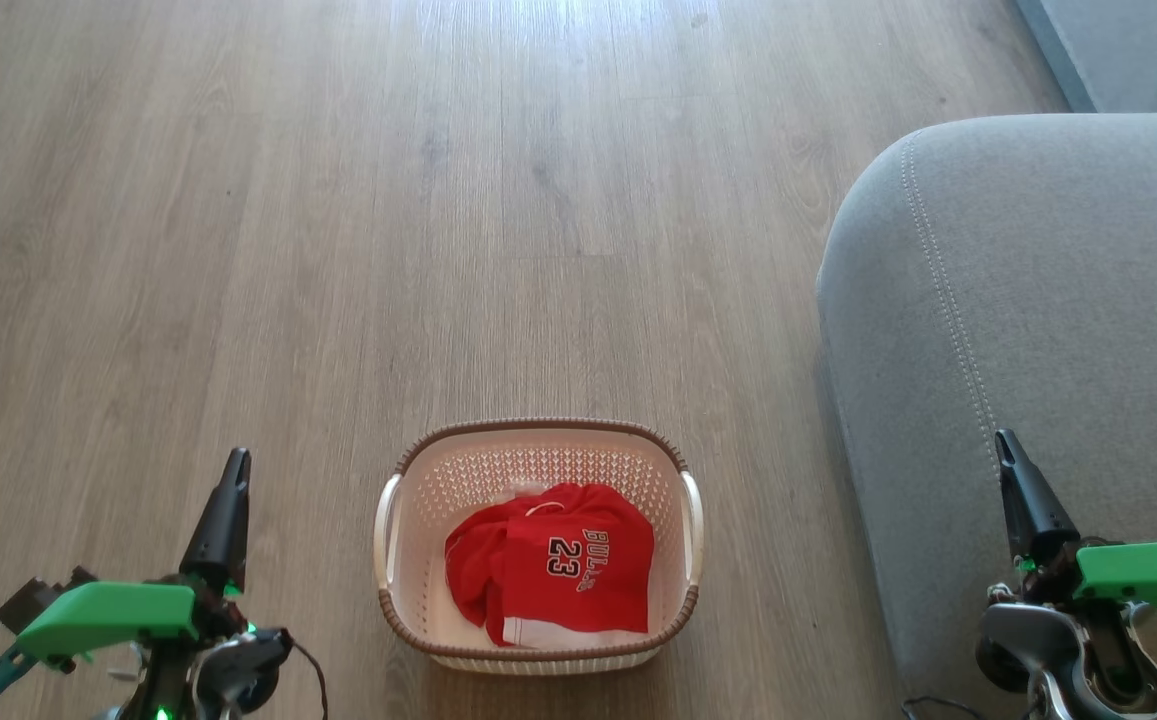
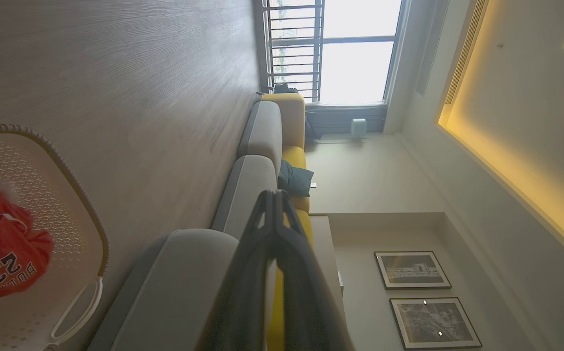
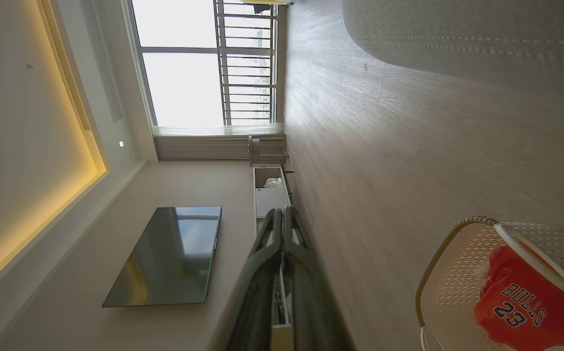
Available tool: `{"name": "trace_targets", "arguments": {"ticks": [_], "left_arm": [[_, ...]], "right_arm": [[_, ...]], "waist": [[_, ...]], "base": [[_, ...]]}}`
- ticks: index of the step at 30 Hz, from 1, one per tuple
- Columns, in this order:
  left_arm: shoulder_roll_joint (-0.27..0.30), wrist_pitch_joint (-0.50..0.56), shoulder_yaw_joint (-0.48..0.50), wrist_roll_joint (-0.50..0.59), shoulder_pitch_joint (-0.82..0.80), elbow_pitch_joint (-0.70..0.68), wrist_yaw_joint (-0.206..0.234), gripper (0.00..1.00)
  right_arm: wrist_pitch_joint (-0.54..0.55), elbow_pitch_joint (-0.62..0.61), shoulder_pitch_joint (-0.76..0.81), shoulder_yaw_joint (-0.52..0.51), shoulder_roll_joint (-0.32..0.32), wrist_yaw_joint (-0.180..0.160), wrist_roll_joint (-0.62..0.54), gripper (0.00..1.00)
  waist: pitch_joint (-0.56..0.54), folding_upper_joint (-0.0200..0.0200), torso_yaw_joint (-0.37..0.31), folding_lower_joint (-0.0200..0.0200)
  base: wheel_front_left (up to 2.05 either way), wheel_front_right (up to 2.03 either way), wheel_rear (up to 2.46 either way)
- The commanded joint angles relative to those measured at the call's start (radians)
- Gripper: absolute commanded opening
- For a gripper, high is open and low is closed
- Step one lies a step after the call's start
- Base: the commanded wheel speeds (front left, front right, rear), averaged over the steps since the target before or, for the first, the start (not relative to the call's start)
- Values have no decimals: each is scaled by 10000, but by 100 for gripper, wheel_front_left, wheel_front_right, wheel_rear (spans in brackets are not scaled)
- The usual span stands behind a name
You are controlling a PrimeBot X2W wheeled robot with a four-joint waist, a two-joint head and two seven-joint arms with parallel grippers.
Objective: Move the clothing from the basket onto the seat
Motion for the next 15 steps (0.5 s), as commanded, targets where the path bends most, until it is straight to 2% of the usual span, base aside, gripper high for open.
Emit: {"name": "trace_targets", "arguments": {"ticks": [1, 15], "left_arm": [[85, 29, 311, 70, -475, -292, -94, 0], [85, 29, 311, 70, -475, -292, -94, 0]], "right_arm": [[58, -320, -525, 171, 38, 6, -72, 0], [58, -320, -524, 171, 38, 6, -72, 0]], "waist": [[0, 0, 0, 0], [0, 0, 0, 0]], "base": [[0, 0, 0], [0, 0, 0]]}}
